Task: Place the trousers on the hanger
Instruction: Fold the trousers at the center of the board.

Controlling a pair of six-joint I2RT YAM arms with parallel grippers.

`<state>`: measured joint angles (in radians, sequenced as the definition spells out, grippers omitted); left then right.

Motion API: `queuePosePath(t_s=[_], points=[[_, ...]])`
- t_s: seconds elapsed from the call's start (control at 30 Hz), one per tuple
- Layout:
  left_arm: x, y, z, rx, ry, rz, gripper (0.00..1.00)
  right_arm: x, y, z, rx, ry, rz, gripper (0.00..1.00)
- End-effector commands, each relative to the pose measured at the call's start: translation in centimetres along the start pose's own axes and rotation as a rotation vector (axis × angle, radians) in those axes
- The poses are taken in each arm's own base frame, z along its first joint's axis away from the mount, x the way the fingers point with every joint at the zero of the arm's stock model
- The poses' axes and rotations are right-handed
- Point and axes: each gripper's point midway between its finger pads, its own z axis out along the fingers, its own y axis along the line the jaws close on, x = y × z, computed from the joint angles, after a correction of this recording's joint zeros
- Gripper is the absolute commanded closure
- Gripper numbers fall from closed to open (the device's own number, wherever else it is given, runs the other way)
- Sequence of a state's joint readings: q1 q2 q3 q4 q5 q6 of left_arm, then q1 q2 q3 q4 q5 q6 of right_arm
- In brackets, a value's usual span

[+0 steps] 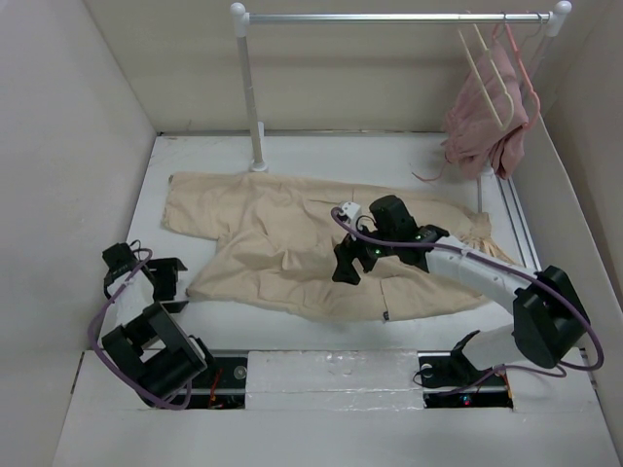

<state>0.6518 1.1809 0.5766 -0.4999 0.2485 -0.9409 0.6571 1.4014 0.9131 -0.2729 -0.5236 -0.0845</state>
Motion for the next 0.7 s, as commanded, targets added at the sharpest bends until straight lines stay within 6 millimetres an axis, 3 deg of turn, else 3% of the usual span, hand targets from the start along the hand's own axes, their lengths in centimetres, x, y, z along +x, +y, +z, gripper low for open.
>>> queuePosePath(t_s=[0.0,0.23,0.47,0.57,0.6,0.67], points=[[0.9,-0.6,-0.9,0.008,0.047,-0.021,0.23,-1.4,-0.4,0.1,-0.023,-0.055,-0.045,0.09],[3.4,1.7,0.0,-0.035,0.118,-0.079,0.30,-1.3,-0.7,0.1,-0.037,-0.054,-0.044,0.09],[1.5,0.7,0.2,-0.020,0.027,-0.105,0.41,-1.1,-1.4,-0.7,-0.026,-0.057,-0.044,0.09],[1.0,0.0,0.5,0.003,0.010,-0.128,0.51,-1.0,-1.5,-1.1,-0.022,-0.056,-0.044,0.09],[1.0,-0.1,0.5,0.009,0.008,-0.129,0.62,-1.0,-1.5,-1.1,-0.021,-0.055,-0.045,0.10],[0.9,-0.2,0.6,0.016,0.005,-0.132,0.71,-1.1,-1.7,-1.5,-0.010,-0.062,-0.041,0.09]])
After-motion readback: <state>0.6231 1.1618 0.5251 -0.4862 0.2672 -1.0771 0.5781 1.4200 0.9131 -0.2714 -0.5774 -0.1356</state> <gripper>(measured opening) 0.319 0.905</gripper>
